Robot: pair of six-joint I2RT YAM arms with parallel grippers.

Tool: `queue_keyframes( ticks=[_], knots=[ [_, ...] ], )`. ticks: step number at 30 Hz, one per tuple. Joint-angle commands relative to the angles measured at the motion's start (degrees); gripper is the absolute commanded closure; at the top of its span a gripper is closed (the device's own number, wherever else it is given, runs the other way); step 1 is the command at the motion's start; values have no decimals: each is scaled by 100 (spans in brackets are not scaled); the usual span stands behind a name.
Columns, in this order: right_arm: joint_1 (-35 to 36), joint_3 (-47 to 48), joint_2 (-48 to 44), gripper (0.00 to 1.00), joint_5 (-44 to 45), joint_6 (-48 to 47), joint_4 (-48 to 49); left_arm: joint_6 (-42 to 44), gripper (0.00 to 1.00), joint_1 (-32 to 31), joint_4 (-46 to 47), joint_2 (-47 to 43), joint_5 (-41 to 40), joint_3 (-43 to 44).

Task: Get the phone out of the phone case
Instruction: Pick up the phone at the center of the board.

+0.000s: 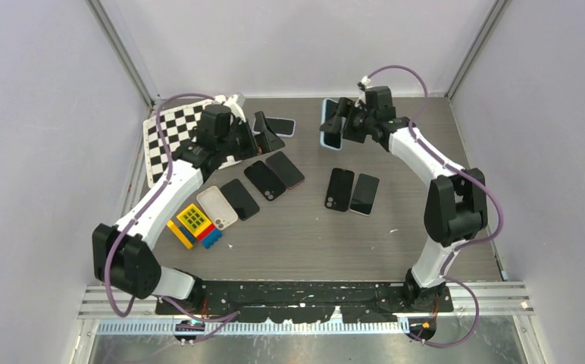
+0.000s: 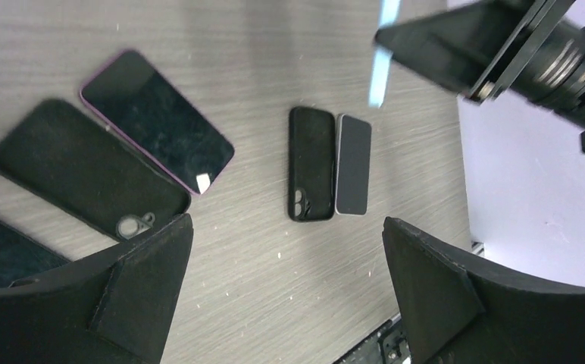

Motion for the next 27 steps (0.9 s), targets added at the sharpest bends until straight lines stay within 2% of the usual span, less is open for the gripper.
queue_keyframes(
  ticks=[1, 5, 7, 11, 15, 19, 27],
  knots=[
    [687, -335, -850, 64, -480, -61, 955, 600, 0, 31, 679, -713, -375, -47],
    [1408, -639, -1274, 63, -297, -174, 1293, 748, 0, 36, 662, -988, -643, -10],
    [1689, -703, -1392, 62, -170, -250, 1341, 664, 0, 40, 698, -988, -499, 41],
    [2068, -714, -1474, 63, -3, -429, 1372, 394, 7, 40, 738, -865, -98, 136],
    [2281, -631, -1451, 63, 66, -508, 1349, 106, 17, 40, 657, -706, 136, 168],
    [2416, -575, -1457, 62, 95, -571, 1357, -204, 29, 40, 478, -605, 38, 184],
    [2584, -505, -1475, 62, -66, -624, 1417, -525, 34, 40, 451, -412, 105, 188]
  ],
)
